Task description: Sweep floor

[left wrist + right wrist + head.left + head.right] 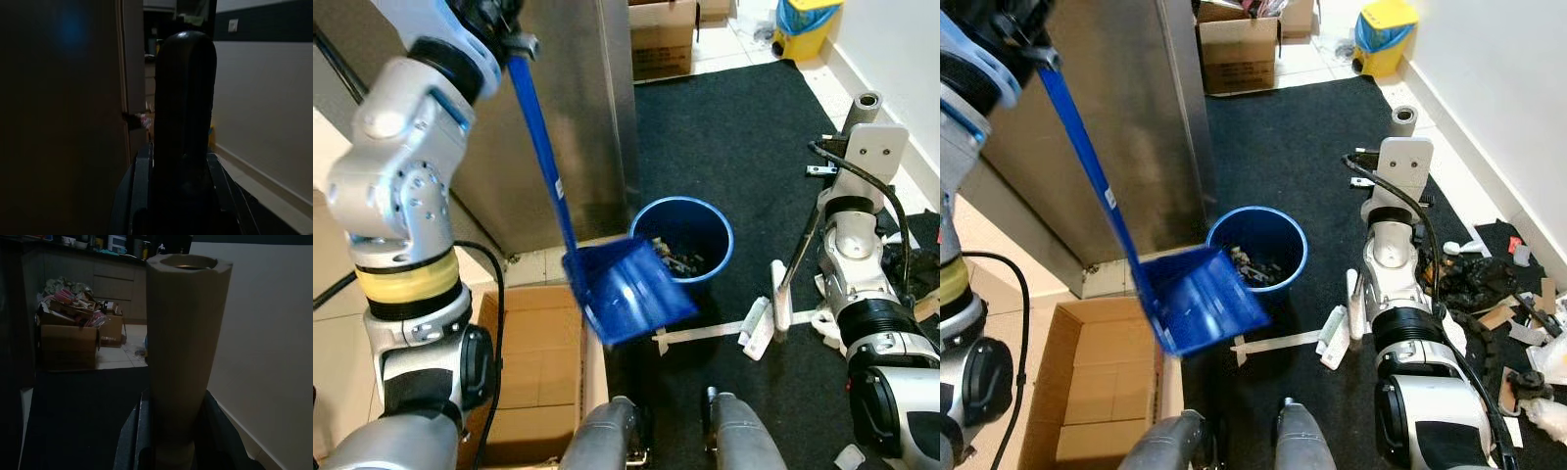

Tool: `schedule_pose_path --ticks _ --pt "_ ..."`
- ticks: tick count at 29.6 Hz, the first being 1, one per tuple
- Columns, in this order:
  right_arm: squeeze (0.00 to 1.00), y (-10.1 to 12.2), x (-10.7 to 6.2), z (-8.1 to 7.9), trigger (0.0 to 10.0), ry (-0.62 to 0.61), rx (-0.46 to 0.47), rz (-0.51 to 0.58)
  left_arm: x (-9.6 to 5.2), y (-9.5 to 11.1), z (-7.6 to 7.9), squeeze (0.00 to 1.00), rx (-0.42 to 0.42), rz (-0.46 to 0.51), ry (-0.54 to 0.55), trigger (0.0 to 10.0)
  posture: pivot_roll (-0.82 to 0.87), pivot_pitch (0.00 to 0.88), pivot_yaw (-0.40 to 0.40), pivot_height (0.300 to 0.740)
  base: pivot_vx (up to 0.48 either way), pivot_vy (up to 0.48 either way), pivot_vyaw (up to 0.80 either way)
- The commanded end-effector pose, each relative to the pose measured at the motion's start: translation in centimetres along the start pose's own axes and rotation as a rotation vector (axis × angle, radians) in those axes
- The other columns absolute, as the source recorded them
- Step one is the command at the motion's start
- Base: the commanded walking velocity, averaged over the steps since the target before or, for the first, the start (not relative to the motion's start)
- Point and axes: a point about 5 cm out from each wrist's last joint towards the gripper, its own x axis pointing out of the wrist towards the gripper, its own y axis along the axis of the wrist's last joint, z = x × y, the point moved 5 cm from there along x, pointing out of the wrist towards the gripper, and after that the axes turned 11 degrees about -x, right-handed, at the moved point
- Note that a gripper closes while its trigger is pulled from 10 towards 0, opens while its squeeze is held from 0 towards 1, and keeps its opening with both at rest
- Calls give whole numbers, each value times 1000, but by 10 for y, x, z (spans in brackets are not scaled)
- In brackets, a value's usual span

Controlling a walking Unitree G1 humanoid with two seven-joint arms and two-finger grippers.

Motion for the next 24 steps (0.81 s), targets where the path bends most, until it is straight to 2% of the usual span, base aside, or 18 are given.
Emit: schedule_pose_path --ticks 1,15,24 --pt "0 8 2 1 10000 -3 -5 33 -2 12 3 0 23 57 -9 10000 33 151 37 740 0 -322 0" --pt "0 7 2 3 10000 -3 -8 30 -2 12 6 0 11 68 -15 10000 28 157 35 740 0 -423 0" --pt "0 7 2 2 10000 -1 -8 29 -2 14 6 0 11 75 -17 10000 28 157 32 740 0 -272 0"
